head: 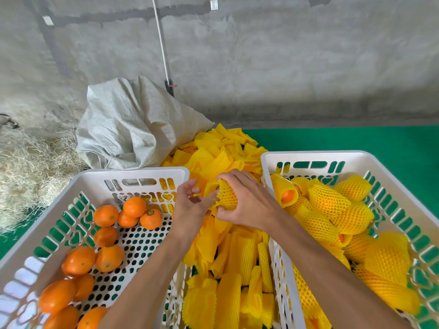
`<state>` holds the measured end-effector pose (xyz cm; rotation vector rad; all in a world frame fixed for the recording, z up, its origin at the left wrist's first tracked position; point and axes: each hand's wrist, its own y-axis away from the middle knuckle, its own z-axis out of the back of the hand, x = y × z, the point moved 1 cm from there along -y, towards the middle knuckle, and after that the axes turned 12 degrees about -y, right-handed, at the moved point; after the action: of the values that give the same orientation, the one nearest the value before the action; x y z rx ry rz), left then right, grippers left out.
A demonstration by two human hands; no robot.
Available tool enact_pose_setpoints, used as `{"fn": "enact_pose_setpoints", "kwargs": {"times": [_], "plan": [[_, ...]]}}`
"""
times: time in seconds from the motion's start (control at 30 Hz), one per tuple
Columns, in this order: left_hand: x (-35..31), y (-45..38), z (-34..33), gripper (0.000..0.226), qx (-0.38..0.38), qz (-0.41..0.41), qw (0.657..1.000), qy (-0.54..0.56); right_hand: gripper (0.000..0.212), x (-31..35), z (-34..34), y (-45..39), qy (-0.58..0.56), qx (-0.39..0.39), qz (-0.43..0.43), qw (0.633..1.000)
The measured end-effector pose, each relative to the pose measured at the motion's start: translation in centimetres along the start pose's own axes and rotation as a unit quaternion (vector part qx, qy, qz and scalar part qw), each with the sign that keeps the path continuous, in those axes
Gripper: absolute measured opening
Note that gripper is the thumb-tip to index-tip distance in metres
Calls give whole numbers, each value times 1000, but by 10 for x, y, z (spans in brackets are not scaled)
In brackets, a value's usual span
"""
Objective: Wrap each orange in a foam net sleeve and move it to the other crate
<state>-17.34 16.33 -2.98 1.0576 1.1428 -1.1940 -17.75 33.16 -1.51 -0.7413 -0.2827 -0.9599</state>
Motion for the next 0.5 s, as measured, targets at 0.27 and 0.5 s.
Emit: {"fn": "enact_pose_setpoints", "kwargs": {"times": [0.27,0.5], "plan": [[-8,5,0,44,201,77,963,160,71,18,1,0,-10,-29,51,998],[-1,6,-10,34,136,-24,989,48,73,10,-1,-3,54,35,3,998]]}}
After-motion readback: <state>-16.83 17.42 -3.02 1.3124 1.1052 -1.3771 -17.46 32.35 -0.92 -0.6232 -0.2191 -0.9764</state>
